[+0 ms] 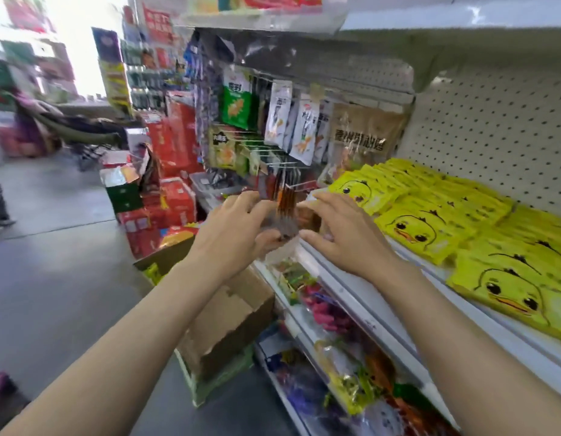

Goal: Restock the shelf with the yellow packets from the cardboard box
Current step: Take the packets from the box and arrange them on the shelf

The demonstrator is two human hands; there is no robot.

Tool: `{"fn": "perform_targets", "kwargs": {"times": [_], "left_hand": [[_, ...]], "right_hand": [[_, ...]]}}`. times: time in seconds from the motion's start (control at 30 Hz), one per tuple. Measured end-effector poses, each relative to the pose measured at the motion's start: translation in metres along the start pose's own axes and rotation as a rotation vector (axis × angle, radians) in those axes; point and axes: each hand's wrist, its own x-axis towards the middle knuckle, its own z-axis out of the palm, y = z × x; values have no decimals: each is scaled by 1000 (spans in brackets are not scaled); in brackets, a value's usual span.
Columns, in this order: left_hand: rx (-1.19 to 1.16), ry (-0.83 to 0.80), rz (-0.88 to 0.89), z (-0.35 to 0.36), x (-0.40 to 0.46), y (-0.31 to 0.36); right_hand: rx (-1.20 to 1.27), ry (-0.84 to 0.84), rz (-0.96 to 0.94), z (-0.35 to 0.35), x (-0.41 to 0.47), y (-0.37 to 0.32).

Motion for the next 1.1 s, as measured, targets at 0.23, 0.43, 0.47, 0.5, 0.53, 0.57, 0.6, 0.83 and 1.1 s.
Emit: {"fn": "perform_targets", "kwargs": {"times": [0.23, 0.43, 0.47, 0.5, 0.53, 0.57, 0.6, 0.83, 1.1], "left_hand": [[75, -62, -93, 28, -7, -105], [97, -115, -196, 60, 6, -163], [101, -128, -212, 68, 10, -173], [104, -143, -230, 77, 15, -183], [110, -153, -247, 87, 20, -193], [117, -160, -262, 97, 26, -204], [124, -165, -276, 108, 32, -214], [147, -275, -441, 213, 79, -295], [75, -530, -655, 365, 70, -355]], "right_hand": [[13, -95, -67, 75, 84, -51], [80, -154, -111, 140, 148, -60], [101, -167, -116, 153, 160, -60], [123, -180, -121, 166, 172, -59], [144, -193, -127, 180, 185, -57], [162, -205, -135, 195, 199, -55], [179, -218, -144, 211, 213, -52], [283, -403, -222, 353, 312, -31], [320, -687, -248, 528, 354, -2]]}}
